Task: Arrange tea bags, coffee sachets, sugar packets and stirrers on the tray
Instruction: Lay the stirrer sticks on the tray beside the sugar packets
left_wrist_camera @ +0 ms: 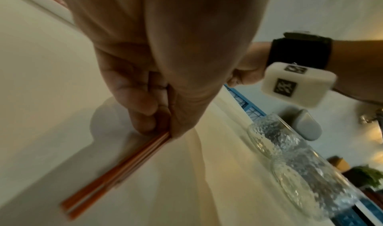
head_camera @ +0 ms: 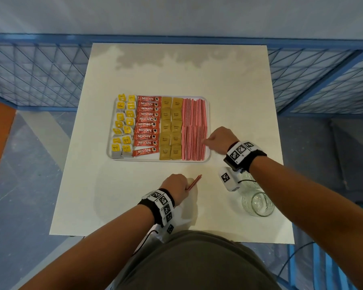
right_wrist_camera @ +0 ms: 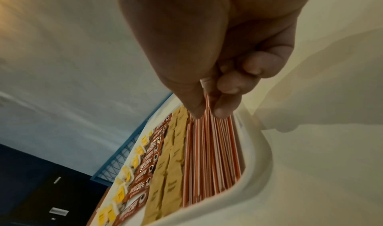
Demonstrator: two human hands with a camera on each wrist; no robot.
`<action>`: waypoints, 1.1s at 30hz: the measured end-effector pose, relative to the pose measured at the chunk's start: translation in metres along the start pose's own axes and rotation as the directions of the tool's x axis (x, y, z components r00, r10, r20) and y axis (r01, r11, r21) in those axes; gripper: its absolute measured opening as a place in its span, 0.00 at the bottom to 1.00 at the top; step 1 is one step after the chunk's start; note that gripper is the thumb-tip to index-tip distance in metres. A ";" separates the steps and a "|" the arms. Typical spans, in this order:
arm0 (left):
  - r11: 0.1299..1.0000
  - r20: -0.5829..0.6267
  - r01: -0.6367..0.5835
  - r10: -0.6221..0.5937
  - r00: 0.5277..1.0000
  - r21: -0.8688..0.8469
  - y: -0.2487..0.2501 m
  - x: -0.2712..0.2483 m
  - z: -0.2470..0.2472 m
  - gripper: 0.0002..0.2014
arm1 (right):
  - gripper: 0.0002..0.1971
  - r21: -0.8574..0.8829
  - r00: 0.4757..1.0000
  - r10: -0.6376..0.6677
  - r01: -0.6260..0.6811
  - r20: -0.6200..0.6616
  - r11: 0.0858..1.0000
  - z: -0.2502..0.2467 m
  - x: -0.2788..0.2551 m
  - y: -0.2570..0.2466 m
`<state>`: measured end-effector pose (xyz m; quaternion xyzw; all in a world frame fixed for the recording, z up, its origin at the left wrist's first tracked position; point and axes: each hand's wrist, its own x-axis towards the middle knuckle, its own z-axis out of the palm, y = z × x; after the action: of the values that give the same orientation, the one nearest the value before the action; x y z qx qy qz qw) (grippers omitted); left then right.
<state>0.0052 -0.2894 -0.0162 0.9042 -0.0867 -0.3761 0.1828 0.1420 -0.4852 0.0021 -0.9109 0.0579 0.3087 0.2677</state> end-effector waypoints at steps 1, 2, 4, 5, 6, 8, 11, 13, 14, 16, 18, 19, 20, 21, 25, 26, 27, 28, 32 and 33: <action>1.000 -0.003 0.011 -0.011 1.000 -0.029 -0.001 0.000 0.000 0.09 | 0.25 0.011 1.000 -0.015 0.015 0.008 1.000 0.003 -0.006 0.004; 0.998 -0.011 0.017 -0.017 1.000 -0.056 -0.002 0.000 -0.001 0.09 | 0.25 0.022 0.999 -0.035 0.035 0.018 0.999 0.007 -0.012 0.007; 0.994 -0.027 0.020 -0.023 0.999 -0.107 -0.004 0.000 -0.003 0.08 | 0.24 0.048 0.995 -0.082 0.080 0.051 0.996 0.018 -0.025 0.012; 0.990 -0.036 0.023 -0.028 0.999 -0.139 -0.004 0.000 -0.005 0.08 | 0.25 0.059 0.992 -0.107 0.104 0.064 0.993 0.024 -0.031 0.014; 0.984 -0.047 0.028 -0.037 0.998 -0.175 -0.005 0.000 -0.006 0.06 | 0.24 0.073 0.989 -0.126 0.121 0.074 0.990 0.030 -0.036 0.017; 0.965 -0.052 0.034 -0.049 0.997 -0.261 -0.007 -0.001 -0.007 0.03 | 0.18 0.111 0.983 -0.161 0.151 0.086 0.982 0.039 -0.046 0.020; 0.908 -0.022 0.040 -0.054 0.998 -0.418 -0.008 -0.002 -0.009 0.05 | 0.10 0.201 0.973 -0.215 0.194 0.085 0.960 0.053 -0.058 0.021; 0.863 -0.008 0.029 -0.038 0.999 -0.505 -0.008 -0.004 -0.012 0.03 | 0.08 0.261 0.969 -0.240 0.216 0.063 0.941 0.060 -0.064 0.020; 0.838 -0.002 0.024 -0.030 1.000 -0.545 -0.008 -0.005 -0.012 0.02 | 0.07 0.291 0.969 -0.241 0.216 0.055 0.932 0.062 -0.067 0.019; 0.792 0.007 0.023 -0.024 1.000 -0.611 -0.007 -0.007 -0.013 0.02 | 0.08 0.325 0.970 -0.237 0.211 0.043 0.922 0.065 -0.069 0.018; 0.753 0.004 0.021 -0.024 1.000 -0.658 -0.006 -0.009 -0.013 0.04 | 0.08 0.342 0.972 -0.235 0.211 0.028 0.916 0.065 -0.070 0.017; 0.737 -0.002 0.016 -0.024 1.000 -0.676 -0.005 -0.010 -0.013 0.05 | 0.08 0.355 0.972 -0.236 0.212 0.025 0.911 0.065 -0.070 0.017; 0.723 -0.009 0.010 -0.022 1.000 -0.690 -0.005 -0.011 -0.013 0.06 | 0.08 0.366 0.970 -0.240 0.214 0.026 0.905 0.064 -0.071 0.016; 0.709 -0.012 0.005 -0.019 1.000 -0.705 -0.005 -0.012 -0.012 0.06 | 0.08 0.374 0.968 -0.248 0.220 0.027 0.901 0.063 -0.071 0.016; 0.662 -0.026 0.006 -0.039 0.999 -0.750 -0.004 -0.013 -0.011 0.03 | 0.09 0.466 0.970 -0.243 0.204 0.024 0.861 0.062 -0.073 0.015; 0.647 -0.029 0.008 -0.047 0.998 -0.762 -0.004 -0.013 -0.010 0.04 | 0.07 0.487 0.973 -0.227 0.184 0.030 0.854 0.062 -0.073 0.015; 0.634 -0.034 0.007 -0.053 0.998 -0.773 -0.004 -0.013 -0.011 0.05 | 0.07 0.493 0.975 -0.217 0.172 0.036 0.853 0.062 -0.073 0.015; 0.626 -0.040 0.005 -0.058 0.998 -0.780 -0.003 -0.012 -0.011 0.04 | 0.08 0.481 0.976 -0.213 0.169 0.038 0.860 0.063 -0.072 0.016; 0.630 -0.057 -0.006 -0.060 0.997 -0.776 -0.004 -0.010 -0.012 0.03 | 0.15 0.416 0.974 -0.221 0.182 0.046 0.891 0.063 -0.070 0.018; 0.631 -0.064 -0.013 -0.058 0.996 -0.775 -0.004 -0.009 -0.012 0.02 | 0.16 0.400 0.972 -0.228 0.189 0.051 0.897 0.060 -0.070 0.017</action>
<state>0.0071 -0.2803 -0.0040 0.7539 0.1020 -0.3415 0.5519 0.0494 -0.4720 -0.0043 -0.8236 0.0077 0.3039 0.4788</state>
